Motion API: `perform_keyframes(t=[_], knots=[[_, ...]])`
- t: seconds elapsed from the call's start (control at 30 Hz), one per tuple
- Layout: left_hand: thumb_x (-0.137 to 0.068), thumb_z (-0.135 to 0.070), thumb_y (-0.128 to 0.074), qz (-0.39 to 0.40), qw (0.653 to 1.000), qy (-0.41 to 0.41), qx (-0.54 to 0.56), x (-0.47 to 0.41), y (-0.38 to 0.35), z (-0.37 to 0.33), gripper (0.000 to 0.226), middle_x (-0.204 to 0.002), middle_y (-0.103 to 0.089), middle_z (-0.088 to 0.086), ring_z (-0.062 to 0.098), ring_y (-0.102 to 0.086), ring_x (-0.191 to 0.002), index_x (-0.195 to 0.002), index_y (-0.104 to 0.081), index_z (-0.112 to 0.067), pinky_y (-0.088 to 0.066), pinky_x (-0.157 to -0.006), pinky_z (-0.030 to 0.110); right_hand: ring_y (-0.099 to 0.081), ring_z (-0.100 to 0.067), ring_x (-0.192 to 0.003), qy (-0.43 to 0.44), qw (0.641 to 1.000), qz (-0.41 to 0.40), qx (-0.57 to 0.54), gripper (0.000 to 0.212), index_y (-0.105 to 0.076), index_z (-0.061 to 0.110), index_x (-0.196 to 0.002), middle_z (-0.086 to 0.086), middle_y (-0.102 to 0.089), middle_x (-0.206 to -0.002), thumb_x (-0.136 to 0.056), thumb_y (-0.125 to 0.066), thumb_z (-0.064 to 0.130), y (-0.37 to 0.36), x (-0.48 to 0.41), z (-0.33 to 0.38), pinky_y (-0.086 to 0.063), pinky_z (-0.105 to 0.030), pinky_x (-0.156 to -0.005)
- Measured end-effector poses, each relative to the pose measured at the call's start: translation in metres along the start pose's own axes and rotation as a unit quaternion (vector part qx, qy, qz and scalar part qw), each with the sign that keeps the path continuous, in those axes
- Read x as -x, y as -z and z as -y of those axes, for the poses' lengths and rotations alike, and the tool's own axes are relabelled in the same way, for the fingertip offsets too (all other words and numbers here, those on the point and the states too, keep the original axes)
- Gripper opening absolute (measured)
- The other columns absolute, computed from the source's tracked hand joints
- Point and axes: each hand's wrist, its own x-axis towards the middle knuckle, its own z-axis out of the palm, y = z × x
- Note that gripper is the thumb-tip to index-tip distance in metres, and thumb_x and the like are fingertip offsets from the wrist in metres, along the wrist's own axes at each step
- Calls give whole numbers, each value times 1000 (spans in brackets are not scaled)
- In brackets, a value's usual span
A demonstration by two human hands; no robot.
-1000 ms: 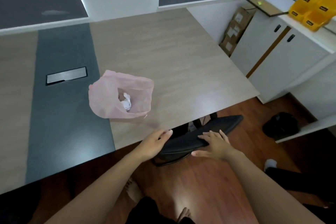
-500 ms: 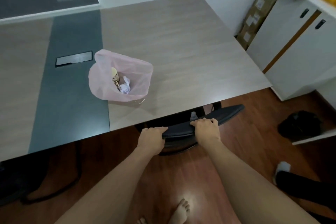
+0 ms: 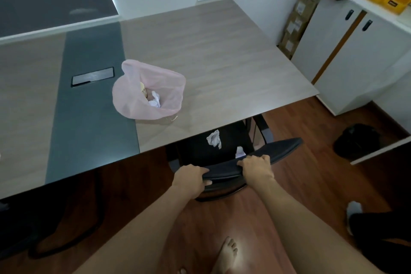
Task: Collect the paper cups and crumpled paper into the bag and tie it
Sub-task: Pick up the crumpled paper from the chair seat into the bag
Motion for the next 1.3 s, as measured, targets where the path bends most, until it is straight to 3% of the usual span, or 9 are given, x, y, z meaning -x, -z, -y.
perform_keyframes(t=[0.2,0.33,0.47,0.63,0.83,1.0,1.13,1.2,1.3], knots=[[-89,-66,-75,92,992,-61,63,47,-25,3,75,-156,-61,0,26,-59,-139,-156,-52,-45,-49,-116,41,-66,-20,-119,-31,999,1,-33,47,-67,44,-140,6,-70,-126,-106,-48,18,-27,90,3,-32,-43,-108],[-80,-67,-84,176,970,-115,122,73,-33,6,84,-157,-59,-9,16,-55,-144,-155,-52,-49,-43,-119,29,-65,-19,-123,-56,998,6,-37,53,-64,46,-143,7,-69,-128,-104,-49,13,-45,138,-1,-32,-42,-110],[-78,-68,-84,181,962,-149,143,94,-51,-4,81,-151,-64,-14,7,-57,-141,-152,-53,-55,-38,-110,16,-61,-16,-130,-77,996,6,-51,55,-64,46,-143,9,-69,-132,-102,-48,13,-61,175,-9,-30,-41,-112],[-75,-77,-81,203,951,-175,152,104,-66,-25,84,-155,-60,-16,5,-53,-145,-151,-50,-59,-39,-121,25,-55,-10,-137,-88,994,17,-68,56,-60,47,-147,14,-65,-141,-101,-51,15,-72,202,-29,-29,-37,-113],[-71,-80,-82,241,934,-194,180,100,-64,-44,92,-158,-51,-30,-1,-48,-147,-154,-47,-57,-35,-125,24,-42,-10,-155,-96,992,37,-69,57,-56,50,-151,21,-56,-156,-104,-53,17,-72,204,-54,-25,-35,-120],[-72,-75,-86,308,902,-177,245,87,-58,-60,84,-154,-57,-27,-7,-52,-142,-148,-57,-53,-37,-124,25,-28,-16,-162,-85,983,161,-37,69,-37,46,-165,12,-38,-170,-105,-55,18,-58,196,-78,-18,-41,-128],[-99,-54,-72,302,886,-128,327,65,-43,-60,39,-109,-79,-24,-5,-72,-104,-131,-77,-33,-59,-87,21,-13,-24,-169,-46,936,339,-77,87,-20,34,-174,3,-18,-181,-98,-53,12,-23,174,-90,-17,-48,-133],[-106,-49,-62,267,902,-83,329,49,-35,-46,33,-113,-81,-19,7,-76,-108,-131,-77,-32,-63,-92,31,-22,-29,-166,-26,908,402,-117,81,-26,24,-174,-1,-24,-180,-97,-50,17,-4,155,-92,-25,-47,-132],[-112,-38,-53,205,909,-8,363,27,-13,-15,31,-118,-81,-9,22,-75,-116,-131,-74,-26,-62,-96,38,-46,-33,-150,-20,890,402,-212,65,-41,14,-163,-2,-46,-164,-99,-52,21,26,132,-92,-41,-48,-123]])
